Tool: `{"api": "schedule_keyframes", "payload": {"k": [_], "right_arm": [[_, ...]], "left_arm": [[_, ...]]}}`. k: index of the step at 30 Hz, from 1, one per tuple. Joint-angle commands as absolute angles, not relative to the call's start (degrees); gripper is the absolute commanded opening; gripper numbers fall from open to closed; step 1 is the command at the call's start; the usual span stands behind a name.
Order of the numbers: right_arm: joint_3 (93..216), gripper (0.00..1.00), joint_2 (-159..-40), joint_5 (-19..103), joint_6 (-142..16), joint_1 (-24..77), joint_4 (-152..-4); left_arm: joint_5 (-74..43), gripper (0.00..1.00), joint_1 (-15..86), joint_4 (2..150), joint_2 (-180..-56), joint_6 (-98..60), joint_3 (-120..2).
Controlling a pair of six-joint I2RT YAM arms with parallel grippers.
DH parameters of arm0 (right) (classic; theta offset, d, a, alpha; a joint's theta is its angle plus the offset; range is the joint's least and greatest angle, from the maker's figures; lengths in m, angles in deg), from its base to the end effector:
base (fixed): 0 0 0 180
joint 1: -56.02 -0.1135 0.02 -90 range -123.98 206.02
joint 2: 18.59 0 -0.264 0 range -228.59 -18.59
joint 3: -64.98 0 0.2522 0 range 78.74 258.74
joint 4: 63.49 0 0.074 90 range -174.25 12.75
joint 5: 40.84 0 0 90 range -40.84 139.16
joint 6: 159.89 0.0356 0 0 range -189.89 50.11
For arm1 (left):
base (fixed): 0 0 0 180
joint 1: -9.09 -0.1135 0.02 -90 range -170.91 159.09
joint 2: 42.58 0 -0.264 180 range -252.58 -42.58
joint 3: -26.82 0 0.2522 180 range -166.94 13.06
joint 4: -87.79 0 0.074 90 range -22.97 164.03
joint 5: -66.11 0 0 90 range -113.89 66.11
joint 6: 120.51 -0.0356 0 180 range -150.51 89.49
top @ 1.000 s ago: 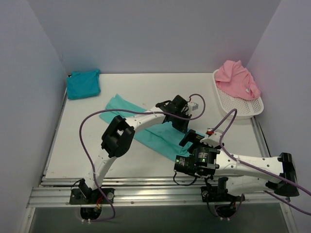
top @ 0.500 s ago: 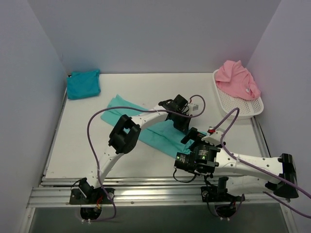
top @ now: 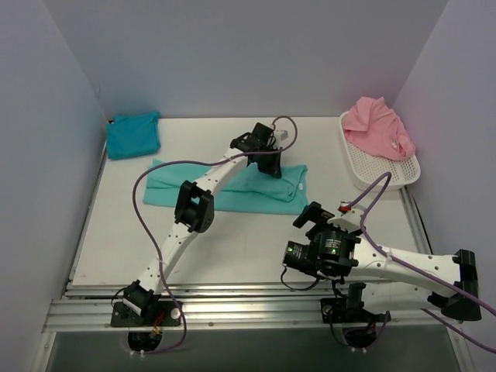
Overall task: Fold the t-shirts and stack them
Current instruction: Fold the tshirt
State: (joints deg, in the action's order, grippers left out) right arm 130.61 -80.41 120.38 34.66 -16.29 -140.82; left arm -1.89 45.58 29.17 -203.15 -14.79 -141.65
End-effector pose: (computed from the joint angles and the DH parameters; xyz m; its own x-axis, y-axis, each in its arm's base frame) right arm 0.0841 0.1529 0.2810 -0.1447 0.5719 -0.8075 0.3386 0.7954 0.5027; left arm 0.4636 -0.3595 0.1532 -0.8001 0.2794 -0.5309 0.5457 0.7065 -0.4507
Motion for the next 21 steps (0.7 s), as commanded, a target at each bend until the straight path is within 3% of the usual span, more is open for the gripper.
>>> {"api": "schedule_keyframes", "payload": {"k": [1,9,15,18,20,21], "right_arm": [[129.5,1.0,-78.2,124.3,34.2,-15.8,-143.2],[128.7,1.0,-74.2,124.0,29.8,-15.7,-140.1],[129.1,1.0,-75.9,123.3,29.5,-15.8,-139.6],[128.6,1.0,-76.7,123.0,29.5,-15.9,-138.9],[127.7,1.0,-77.0,122.9,29.1,-15.8,-137.5],[127.5,1.0,-77.6,122.9,28.5,-15.8,-136.8]], "left_arm": [[-2.1,0.02,39.2,31.5,-204.5,-9.3,-143.4],[0.4,0.02,29.8,38.9,-207.2,-1.0,-145.2],[-3.1,0.03,26.1,52.7,-206.2,2.2,-144.8],[-4.8,0.21,24.7,59.2,-205.8,3.8,-145.9],[-5.1,0.7,24.5,63.0,-203.5,3.8,-146.5],[-5.5,0.86,24.5,64.0,-202.2,2.5,-146.5]]}}
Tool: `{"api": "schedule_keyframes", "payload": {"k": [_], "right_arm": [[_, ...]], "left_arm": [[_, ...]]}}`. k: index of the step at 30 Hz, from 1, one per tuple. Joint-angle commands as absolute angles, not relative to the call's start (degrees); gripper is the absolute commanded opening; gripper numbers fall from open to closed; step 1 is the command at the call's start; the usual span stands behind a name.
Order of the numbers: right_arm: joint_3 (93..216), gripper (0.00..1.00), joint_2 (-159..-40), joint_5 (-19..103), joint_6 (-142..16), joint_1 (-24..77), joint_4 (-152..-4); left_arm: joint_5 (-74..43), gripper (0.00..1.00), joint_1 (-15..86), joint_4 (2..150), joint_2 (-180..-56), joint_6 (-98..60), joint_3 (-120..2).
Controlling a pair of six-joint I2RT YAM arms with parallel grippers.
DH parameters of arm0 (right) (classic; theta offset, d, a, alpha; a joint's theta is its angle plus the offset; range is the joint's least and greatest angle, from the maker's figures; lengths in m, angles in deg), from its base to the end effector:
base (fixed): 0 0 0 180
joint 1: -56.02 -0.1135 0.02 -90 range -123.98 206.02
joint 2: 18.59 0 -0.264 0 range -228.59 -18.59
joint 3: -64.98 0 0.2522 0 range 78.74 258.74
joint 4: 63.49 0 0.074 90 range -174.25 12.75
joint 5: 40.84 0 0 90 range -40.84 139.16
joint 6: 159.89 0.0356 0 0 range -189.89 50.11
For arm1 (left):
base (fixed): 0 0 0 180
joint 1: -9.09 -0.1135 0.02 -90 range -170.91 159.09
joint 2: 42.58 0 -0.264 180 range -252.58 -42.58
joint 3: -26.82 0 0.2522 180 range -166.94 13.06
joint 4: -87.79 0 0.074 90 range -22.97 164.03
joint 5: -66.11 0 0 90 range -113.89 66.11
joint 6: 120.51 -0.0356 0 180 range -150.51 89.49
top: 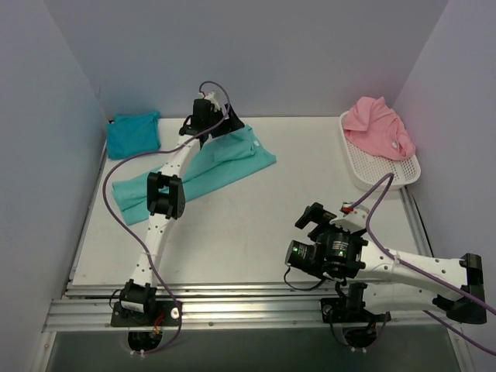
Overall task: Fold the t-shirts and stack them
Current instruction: Fold the tshirt
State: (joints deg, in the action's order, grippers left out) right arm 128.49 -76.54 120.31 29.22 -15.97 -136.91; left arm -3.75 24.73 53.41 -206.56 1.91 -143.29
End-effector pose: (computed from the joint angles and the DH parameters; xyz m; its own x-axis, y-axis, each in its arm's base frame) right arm 0.0825 0.1447 0.2825 -0.1492 0.5730 -0.8059 0.3140 0.8003 0.5109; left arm 0.5929 -0.1787 0.1624 -0.6770 -0.3332 -0.6562 0.2158 0.7626 -0.6098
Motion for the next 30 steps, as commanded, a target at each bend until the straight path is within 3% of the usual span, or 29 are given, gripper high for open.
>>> {"api": "schedule_keyframes", "payload": {"k": [1,8,12,17,19,22,30], "right_arm": [[127.5,1.0,-77.8,122.9,28.0,-15.8,-135.7],[129.6,1.0,-81.9,123.4,16.0,-15.6,-121.2],[131.6,1.0,-87.4,118.3,-6.5,-13.2,-101.6],[130.7,1.0,-95.7,91.9,-23.8,-4.4,-70.7],[134.3,1.0,-99.9,87.7,-26.5,-3.8,-67.2],[141.3,1.0,-108.6,79.9,-28.5,-3.2,-64.8],[157.8,1.0,-128.8,66.1,-27.8,-3.6,-61.2]], "left_arm": [[-6.1,0.97,24.5,64.9,-200.7,1.7,-146.4],[-8.8,0.94,23.2,61.3,-175.4,-1.9,-139.4],[-13.5,0.94,22.4,57.5,-159.3,-2.6,-122.4],[-23.0,0.94,21.8,58.2,-134.9,-4.9,-95.9],[-25.2,0.94,21.4,60.8,-128.0,-5.0,-82.4],[-27.8,0.94,20.9,60.1,-116.0,-5.7,-71.6],[-34.9,0.94,21.1,51.3,-104.1,-5.4,-62.4]]}}
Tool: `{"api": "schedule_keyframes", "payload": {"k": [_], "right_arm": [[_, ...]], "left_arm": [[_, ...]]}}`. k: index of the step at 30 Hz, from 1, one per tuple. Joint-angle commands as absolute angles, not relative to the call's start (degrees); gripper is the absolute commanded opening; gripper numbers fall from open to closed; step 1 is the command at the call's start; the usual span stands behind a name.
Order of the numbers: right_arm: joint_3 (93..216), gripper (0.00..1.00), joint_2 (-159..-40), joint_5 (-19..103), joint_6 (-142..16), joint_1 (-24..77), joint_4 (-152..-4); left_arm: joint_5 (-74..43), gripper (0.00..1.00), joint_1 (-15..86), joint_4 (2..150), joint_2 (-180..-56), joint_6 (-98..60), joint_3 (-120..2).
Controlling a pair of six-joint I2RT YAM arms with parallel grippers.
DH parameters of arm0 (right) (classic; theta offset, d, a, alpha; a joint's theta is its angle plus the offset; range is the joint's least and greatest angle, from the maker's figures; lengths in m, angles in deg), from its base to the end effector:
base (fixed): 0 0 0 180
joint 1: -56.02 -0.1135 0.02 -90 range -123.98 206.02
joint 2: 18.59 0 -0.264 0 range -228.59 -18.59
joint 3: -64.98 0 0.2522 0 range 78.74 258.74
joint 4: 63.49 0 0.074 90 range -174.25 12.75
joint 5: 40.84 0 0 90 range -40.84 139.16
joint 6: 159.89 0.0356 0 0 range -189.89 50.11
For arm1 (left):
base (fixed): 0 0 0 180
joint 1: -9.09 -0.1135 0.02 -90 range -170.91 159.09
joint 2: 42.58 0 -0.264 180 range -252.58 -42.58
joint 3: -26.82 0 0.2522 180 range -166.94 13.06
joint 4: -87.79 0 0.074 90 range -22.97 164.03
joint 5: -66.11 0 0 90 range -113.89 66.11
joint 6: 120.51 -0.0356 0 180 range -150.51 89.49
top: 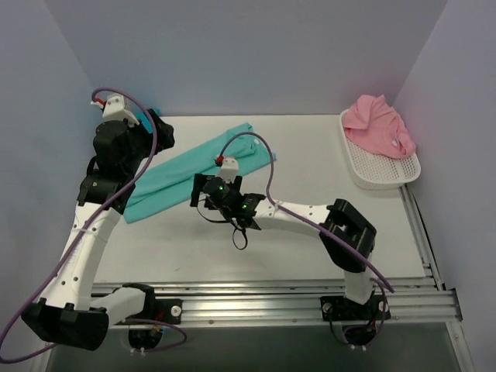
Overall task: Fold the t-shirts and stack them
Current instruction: Fold the tshirt
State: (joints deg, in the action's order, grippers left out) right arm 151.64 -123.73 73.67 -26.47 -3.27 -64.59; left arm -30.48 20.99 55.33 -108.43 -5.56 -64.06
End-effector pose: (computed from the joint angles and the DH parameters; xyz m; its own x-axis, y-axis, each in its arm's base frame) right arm 0.2315 0.3608 0.2527 -0.5248 0.3411 -0.7799 -0.3056 0.7796 0.5466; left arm 0.2444 -0.0473 0.4470 -0.1542 -0.3958 -0.9053 0.0314 0.9139 -0.4048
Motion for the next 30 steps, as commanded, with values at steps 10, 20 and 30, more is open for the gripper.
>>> {"api": "schedule_keyframes", "payload": {"k": [10,20,30], "right_arm": [[172.2,1.0,-145.0,56.5,-23.0,-3.0,-56.3],[181.5,1.0,-156.2,53.6,-18.3,-3.0,-56.6],[188.1,1.0,-163.1,53.8,-16.6,-2.9,-57.7]], "left_arm": [[-36.5,0.94,22.5,43.9,-101.4,-2.5,-62.4],[-38.5,0.94,24.2,41.8,-99.3,-2.6,-62.8],[-39.8,0.94,25.5,41.2,-98.4,-2.7,-62.4]]}}
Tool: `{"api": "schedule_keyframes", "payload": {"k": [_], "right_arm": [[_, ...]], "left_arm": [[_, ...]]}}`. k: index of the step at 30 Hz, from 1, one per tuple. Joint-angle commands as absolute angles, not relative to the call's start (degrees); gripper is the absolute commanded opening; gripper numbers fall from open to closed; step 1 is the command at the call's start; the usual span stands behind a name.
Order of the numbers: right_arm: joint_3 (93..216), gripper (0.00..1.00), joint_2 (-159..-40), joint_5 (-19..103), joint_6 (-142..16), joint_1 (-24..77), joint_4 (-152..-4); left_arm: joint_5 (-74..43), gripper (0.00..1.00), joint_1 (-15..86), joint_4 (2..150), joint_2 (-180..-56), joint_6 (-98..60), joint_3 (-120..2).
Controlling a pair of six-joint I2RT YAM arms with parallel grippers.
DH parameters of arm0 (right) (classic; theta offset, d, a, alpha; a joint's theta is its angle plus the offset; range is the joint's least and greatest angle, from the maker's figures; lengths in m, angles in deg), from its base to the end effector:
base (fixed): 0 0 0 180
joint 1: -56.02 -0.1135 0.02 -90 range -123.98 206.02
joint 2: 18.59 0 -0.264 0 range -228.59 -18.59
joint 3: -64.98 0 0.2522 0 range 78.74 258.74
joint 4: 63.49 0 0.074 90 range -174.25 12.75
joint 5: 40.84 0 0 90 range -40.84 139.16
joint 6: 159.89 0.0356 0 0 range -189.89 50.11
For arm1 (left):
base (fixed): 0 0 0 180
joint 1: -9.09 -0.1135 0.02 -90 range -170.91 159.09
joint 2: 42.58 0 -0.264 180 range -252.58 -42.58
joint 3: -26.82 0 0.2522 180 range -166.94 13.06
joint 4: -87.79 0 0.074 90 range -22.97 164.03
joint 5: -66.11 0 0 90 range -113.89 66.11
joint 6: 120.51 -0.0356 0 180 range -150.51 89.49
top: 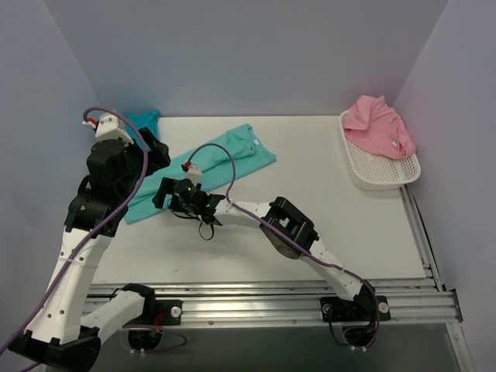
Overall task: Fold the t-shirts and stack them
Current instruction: Fold the tshirt
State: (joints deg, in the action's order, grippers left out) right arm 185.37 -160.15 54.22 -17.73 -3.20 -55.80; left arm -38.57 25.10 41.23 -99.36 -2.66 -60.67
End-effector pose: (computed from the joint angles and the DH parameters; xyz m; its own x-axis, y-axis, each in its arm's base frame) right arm 0.2936 0.4867 0.1610 -0.7144 0.3379 -0.6128 -0.4039 0.5161 0.7554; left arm 0.1914 -0.0455 0.4335 -0.2473 -0.3992 -0.8829 -0.0939 0.9168 -0.3882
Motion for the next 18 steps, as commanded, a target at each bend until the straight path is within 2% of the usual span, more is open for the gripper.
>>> {"api": "schedule_keyframes", "payload": {"k": [1,4,6,9,10,12,13,15,16,18], "right_arm": [[188.5,0.99,-163.7,53.7,-16.6,-2.9,-57.7],[189.2,0.98,-164.8,53.6,-16.3,-2.6,-57.7],[189.2,0.93,-165.2,53.6,-16.3,-2.4,-57.7],[188.7,0.76,-165.0,53.9,-16.5,-2.3,-57.6],[188.4,0.59,-164.9,54.0,-16.6,-2.3,-57.7],[188.1,0.47,-164.8,54.0,-16.9,-2.2,-57.5],[187.4,0.36,-164.5,53.9,-16.8,-2.2,-57.2],[186.4,0.27,-164.2,53.8,-16.6,-2.1,-56.3],[186.1,0.16,-164.1,53.9,-16.5,-2.0,-56.2],[185.4,0.1,-164.5,53.7,-16.1,-2.1,-56.0]], "left_arm": [[-40.0,0.94,25.8,41.2,-98.3,-2.8,-62.4],[-40.2,0.94,26.1,41.3,-98.0,-2.8,-62.3],[-40.3,0.94,26.1,41.5,-97.8,-2.8,-62.3],[-40.6,0.94,26.1,41.6,-98.0,-2.9,-62.1],[-40.7,0.94,26.2,41.7,-98.0,-2.9,-62.0],[-40.6,0.94,26.2,41.6,-98.1,-2.9,-62.0],[-40.5,0.94,26.2,41.5,-98.0,-2.9,-62.1],[-40.5,0.94,26.2,41.2,-97.9,-2.9,-62.2],[-40.6,0.94,26.2,41.2,-97.5,-2.9,-62.2],[-40.8,0.94,26.2,41.1,-96.9,-2.9,-61.9]]}}
